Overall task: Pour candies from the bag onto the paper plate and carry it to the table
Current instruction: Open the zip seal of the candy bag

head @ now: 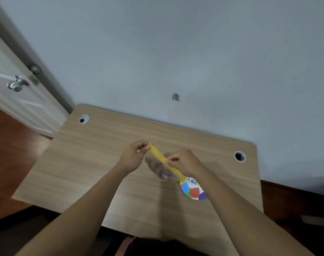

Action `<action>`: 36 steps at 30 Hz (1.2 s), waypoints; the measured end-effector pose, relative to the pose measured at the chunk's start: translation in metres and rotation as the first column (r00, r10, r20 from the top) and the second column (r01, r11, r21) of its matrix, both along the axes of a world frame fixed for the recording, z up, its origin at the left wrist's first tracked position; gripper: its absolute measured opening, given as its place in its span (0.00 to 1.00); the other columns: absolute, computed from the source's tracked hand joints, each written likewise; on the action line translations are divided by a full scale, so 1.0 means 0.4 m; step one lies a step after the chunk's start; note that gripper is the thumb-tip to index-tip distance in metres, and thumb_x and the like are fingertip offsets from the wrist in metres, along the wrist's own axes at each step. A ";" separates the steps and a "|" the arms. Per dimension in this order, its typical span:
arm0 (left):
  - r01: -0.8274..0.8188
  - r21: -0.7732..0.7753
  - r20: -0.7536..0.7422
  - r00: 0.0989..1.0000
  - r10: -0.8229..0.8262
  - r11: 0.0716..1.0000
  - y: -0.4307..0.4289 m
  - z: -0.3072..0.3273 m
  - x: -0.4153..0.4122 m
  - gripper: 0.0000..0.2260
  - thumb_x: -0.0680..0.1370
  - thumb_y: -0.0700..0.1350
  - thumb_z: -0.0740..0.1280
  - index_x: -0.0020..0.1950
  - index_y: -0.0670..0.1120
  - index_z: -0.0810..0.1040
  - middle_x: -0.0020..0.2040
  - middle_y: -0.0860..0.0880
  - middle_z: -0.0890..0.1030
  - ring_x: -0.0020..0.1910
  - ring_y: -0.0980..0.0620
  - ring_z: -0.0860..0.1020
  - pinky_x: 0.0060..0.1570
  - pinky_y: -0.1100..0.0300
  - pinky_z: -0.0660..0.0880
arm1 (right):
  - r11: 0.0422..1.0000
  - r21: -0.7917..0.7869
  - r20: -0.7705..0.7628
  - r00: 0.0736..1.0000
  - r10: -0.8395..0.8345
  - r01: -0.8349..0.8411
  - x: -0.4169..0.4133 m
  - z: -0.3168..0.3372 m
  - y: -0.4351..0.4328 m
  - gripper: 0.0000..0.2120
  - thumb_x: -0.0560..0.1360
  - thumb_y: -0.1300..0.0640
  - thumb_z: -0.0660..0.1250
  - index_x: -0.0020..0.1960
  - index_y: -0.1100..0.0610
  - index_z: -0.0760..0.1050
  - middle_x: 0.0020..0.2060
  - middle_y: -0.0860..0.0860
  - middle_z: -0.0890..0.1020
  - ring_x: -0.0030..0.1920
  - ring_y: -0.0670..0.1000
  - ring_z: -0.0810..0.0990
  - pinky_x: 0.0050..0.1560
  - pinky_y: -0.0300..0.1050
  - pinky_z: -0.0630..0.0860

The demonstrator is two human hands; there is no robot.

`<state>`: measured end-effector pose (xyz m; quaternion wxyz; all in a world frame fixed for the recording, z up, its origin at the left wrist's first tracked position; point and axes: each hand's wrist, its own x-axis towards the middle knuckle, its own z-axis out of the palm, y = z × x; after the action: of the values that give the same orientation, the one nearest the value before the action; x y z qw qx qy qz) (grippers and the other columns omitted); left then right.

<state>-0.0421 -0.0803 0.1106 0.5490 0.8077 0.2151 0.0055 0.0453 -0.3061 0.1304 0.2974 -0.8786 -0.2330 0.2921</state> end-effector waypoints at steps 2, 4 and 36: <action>-0.109 0.044 -0.026 0.994 0.110 0.993 -0.017 0.021 0.003 0.10 0.85 0.42 0.69 0.63 0.40 0.85 0.56 0.44 0.87 0.52 0.50 0.82 0.52 0.69 0.75 | 0.999 0.010 -0.023 0.999 -0.037 0.037 0.001 0.013 -0.004 0.05 0.77 0.54 0.77 0.48 0.52 0.92 0.40 0.47 0.91 0.38 0.44 0.81 0.42 0.40 0.73; -0.228 0.050 -0.145 0.962 0.233 0.972 -0.029 0.041 0.009 0.15 0.83 0.52 0.69 0.59 0.42 0.83 0.53 0.46 0.85 0.52 0.45 0.83 0.57 0.55 0.80 | 0.995 0.026 -0.035 0.995 -0.092 0.093 0.001 0.028 -0.008 0.05 0.76 0.52 0.79 0.49 0.52 0.92 0.42 0.47 0.91 0.41 0.45 0.85 0.44 0.41 0.76; -0.242 -0.578 -0.168 0.970 0.177 0.779 -0.231 0.095 0.084 0.12 0.85 0.40 0.68 0.56 0.31 0.86 0.57 0.31 0.87 0.46 0.45 0.88 0.57 0.55 0.86 | 0.797 0.284 -0.114 0.844 -0.525 0.534 -0.001 0.084 -0.058 0.09 0.78 0.49 0.78 0.47 0.54 0.83 0.44 0.47 0.89 0.47 0.48 0.87 0.48 0.46 0.81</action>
<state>-0.0085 -0.1729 0.1484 0.7580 0.5652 0.3228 -0.0434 0.0450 -0.3294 0.1641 0.5021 -0.8476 -0.0160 0.1707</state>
